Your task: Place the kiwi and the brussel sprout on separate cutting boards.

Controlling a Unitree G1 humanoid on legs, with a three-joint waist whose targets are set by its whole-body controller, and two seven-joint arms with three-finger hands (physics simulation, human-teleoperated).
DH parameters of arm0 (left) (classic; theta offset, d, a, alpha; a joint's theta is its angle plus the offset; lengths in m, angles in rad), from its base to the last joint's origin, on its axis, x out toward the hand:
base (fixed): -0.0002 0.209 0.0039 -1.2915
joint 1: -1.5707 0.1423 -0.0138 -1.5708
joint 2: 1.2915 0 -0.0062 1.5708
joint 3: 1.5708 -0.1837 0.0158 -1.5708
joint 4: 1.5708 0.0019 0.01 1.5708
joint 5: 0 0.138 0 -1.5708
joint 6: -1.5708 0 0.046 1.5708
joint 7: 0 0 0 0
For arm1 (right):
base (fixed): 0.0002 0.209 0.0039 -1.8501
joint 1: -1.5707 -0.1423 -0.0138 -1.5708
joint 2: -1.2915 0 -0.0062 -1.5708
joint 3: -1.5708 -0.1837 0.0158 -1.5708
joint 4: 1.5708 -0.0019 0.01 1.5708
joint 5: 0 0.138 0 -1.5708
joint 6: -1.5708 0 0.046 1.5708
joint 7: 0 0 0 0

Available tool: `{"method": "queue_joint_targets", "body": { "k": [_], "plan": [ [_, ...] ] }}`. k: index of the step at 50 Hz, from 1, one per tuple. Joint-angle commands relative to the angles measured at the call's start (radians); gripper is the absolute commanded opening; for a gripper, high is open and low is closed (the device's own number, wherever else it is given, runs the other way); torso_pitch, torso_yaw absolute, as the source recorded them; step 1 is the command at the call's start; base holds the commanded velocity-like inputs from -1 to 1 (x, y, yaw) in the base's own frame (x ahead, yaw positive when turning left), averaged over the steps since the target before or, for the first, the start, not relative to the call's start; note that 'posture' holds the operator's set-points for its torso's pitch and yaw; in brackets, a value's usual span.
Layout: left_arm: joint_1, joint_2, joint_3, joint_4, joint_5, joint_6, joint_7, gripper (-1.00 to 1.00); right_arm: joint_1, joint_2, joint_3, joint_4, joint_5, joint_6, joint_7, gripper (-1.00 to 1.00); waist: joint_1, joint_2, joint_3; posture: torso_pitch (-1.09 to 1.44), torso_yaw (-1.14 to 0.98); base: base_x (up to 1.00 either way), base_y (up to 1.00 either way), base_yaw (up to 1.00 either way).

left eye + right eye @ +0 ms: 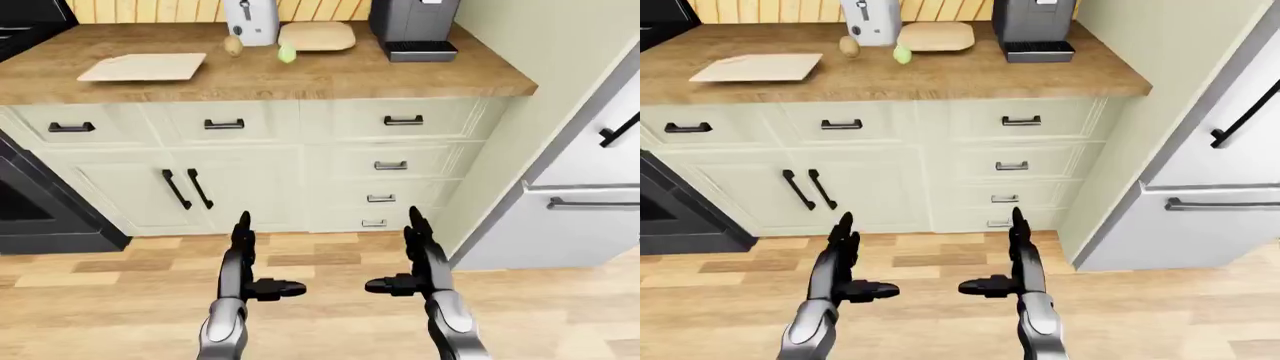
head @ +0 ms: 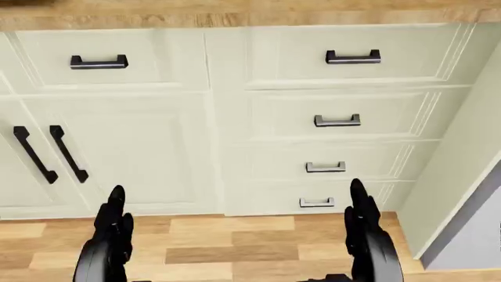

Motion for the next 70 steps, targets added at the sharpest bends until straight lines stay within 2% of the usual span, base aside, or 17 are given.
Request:
{"method": "queue_joint_targets", "body": {
  "k": [1, 3, 5, 8, 22, 28, 39, 42, 44, 47, 53, 58, 59, 63, 66, 69, 70],
  "plan": [
    [-0.013, -0.001, 0.005, -0.122, -0.016, -0.049, 0.003, 1.0, -0.034, 0.0, 0.016, -0.108, -0.007, -0.033, 0.004, 1.0, -0.002, -0.008, -0.001, 0.0, 0.0, 0.0, 0.0, 0.0],
    [-0.016, -0.001, 0.012, -0.117, -0.024, -0.051, 0.007, 1.0, -0.038, 0.0, 0.016, -0.096, -0.008, -0.042, 0.007, 1.0, 0.01, -0.002, -0.062, 0.0, 0.0, 0.0, 0.0, 0.0],
    [-0.015, -0.001, 0.007, -0.102, -0.025, -0.062, 0.003, 1.0, -0.041, 0.002, 0.014, -0.073, -0.012, -0.066, 0.002, 1.0, 0.008, -0.005, -0.015, 0.0, 0.0, 0.0, 0.0, 0.0],
    [-0.019, -0.002, -0.002, -0.071, -0.019, -0.082, -0.002, 1.0, -0.047, 0.004, 0.015, -0.059, -0.012, -0.074, -0.002, 1.0, 0.01, -0.006, -0.075, 0.0, 0.0, 0.0, 0.0, 0.0],
    [-0.149, 0.052, 0.043, -0.569, -0.006, 0.441, -0.028, 1.0, -0.188, -0.02, -0.006, -0.363, -0.03, 0.246, -0.027, 1.0, 0.007, 0.001, -0.093, 0.0, 0.0, 0.0, 0.0, 0.0],
    [-0.203, 0.069, 0.079, -0.648, -0.01, 0.542, -0.047, 1.0, -0.233, -0.02, -0.023, -0.514, 0.107, 0.405, -0.027, 1.0, 0.024, 0.005, -0.108, 0.0, 0.0, 0.0, 0.0, 0.09],
    [-0.23, 0.073, 0.08, -0.656, -0.023, 0.57, -0.029, 1.0, -0.258, -0.035, -0.04, -0.58, 0.171, 0.428, -0.05, 1.0, 0.047, -0.022, -0.042, 0.0, 0.0, 0.0, 0.03, 0.82],
    [-0.249, 0.08, 0.082, -0.666, -0.022, 0.595, -0.027, 1.0, -0.256, -0.039, -0.033, -0.603, 0.158, 0.419, -0.048, 1.0, 0.039, 0.004, -0.085, 0.0, 0.0, 0.06, 0.0, 0.0],
    [-0.268, 0.086, 0.083, -0.683, -0.023, 0.627, -0.028, 1.0, -0.266, -0.036, -0.035, -0.601, 0.162, 0.425, -0.053, 1.0, 0.04, 0.022, -0.036, 0.0, 0.0, 0.35, 0.0, 0.0],
    [-0.28, 0.087, 0.087, -0.688, -0.025, 0.633, -0.028, 1.0, -0.28, -0.04, -0.033, -0.627, 0.166, 0.455, -0.058, 1.0, 0.033, 0.027, -0.007, 0.0, 0.0, 0.54, 0.0, 0.0],
    [-0.288, 0.089, 0.094, -0.7, -0.031, 0.645, -0.026, 1.0, -0.282, -0.046, -0.045, -0.615, 0.176, 0.448, -0.055, 1.0, 0.023, -0.035, -0.02, 0.0, 0.0, 0.62, 0.0, 0.0],
    [-0.267, 0.081, 0.079, -0.675, -0.025, 0.608, -0.027, 1.0, -0.282, -0.046, -0.04, -0.608, 0.177, 0.437, -0.051, 1.0, 0.013, -0.034, -0.041, 0.0, 0.0, 0.56, 0.1, 0.0],
    [-0.267, 0.081, 0.08, -0.676, -0.025, 0.607, -0.027, 1.0, -0.28, -0.043, -0.04, -0.611, 0.182, 0.436, -0.049, 1.0, 0.054, -0.078, -0.044, 0.0, 0.0, 0.2, 0.0, 0.95],
    [-0.261, 0.078, 0.075, -0.675, -0.025, 0.604, -0.025, 1.0, -0.265, -0.039, -0.029, -0.618, 0.18, 0.427, -0.037, 1.0, 0.017, -0.034, -0.044, 0.0, 0.0, 0.14, 0.0, 1.0],
    [-0.262, 0.078, 0.075, -0.677, -0.026, 0.607, -0.027, 1.0, -0.262, -0.039, -0.03, -0.643, 0.183, 0.436, -0.031, 1.0, 0.026, 0.055, -0.062, 0.0, 0.0, 0.14, 0.0, 1.0],
    [-0.261, 0.079, 0.077, -0.674, -0.025, 0.605, -0.028, 1.0, -0.262, -0.04, -0.043, -0.636, 0.188, 0.418, -0.032, 1.0, 0.02, 0.054, -0.037, 0.0, 0.0, 0.12, 0.24, 0.67],
    [-0.265, 0.081, 0.08, -0.673, -0.027, 0.608, -0.03, 1.0, -0.265, -0.044, -0.044, -0.637, 0.184, 0.422, -0.038, 1.0, 0.042, 0.022, -0.044, 0.0, 0.0, 0.04, 0.21, 0.0]
  ]
}}
